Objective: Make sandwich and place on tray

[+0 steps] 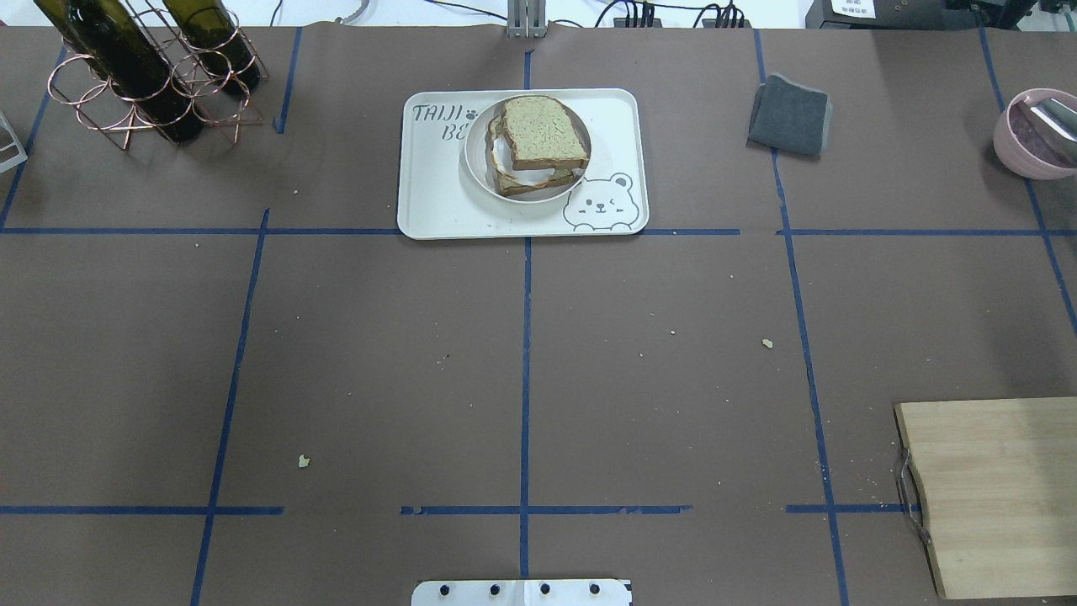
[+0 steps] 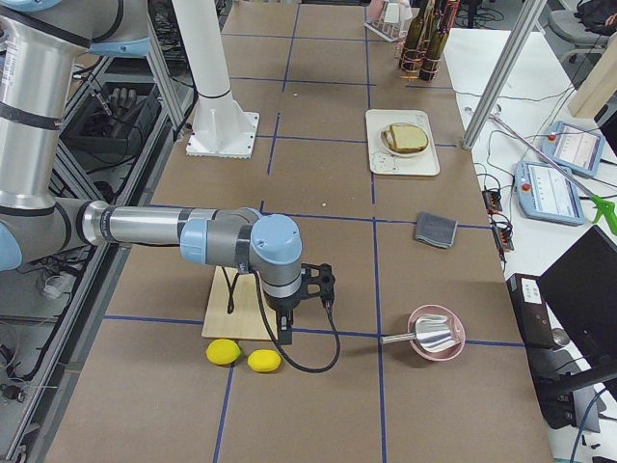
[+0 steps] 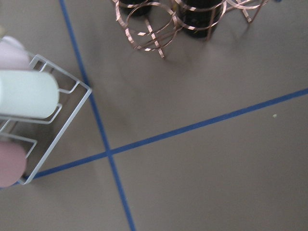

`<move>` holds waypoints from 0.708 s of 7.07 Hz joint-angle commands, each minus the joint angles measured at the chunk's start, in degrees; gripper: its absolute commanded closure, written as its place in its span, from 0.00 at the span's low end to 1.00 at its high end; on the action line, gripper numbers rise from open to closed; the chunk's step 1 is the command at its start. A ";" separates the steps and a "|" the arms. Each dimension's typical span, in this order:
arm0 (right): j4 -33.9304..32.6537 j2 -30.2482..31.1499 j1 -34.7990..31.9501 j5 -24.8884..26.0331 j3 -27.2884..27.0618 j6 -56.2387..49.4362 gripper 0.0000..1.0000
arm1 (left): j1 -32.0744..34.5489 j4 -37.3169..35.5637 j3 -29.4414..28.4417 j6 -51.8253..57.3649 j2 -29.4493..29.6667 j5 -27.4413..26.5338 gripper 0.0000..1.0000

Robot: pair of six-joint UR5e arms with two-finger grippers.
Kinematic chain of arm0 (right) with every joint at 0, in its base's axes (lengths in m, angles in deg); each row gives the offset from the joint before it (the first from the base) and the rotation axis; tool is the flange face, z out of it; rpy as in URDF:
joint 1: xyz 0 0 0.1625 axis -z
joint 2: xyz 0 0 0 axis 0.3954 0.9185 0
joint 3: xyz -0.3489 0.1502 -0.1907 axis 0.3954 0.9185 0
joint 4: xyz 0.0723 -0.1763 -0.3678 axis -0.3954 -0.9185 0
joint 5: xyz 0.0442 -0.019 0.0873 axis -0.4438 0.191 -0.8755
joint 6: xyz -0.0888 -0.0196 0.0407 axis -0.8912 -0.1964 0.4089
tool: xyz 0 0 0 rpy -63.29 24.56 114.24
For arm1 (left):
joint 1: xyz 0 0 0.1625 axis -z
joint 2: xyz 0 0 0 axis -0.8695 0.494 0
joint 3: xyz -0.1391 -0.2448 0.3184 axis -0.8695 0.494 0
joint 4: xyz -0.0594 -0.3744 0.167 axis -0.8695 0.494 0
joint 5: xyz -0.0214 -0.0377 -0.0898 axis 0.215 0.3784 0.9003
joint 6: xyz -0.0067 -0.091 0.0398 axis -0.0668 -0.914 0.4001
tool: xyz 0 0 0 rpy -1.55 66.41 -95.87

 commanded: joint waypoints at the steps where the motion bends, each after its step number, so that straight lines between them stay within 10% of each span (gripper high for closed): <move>1: 0.27 0.57 -0.08 -0.19 0.11 -0.15 0.00 | 9.19 1.25 -1.74 2.87 -8.26 6.53 0.00; 5: 0.27 0.48 0.00 -0.19 0.11 -0.15 0.00 | 9.34 2.87 -0.51 3.13 -9.72 1.36 0.00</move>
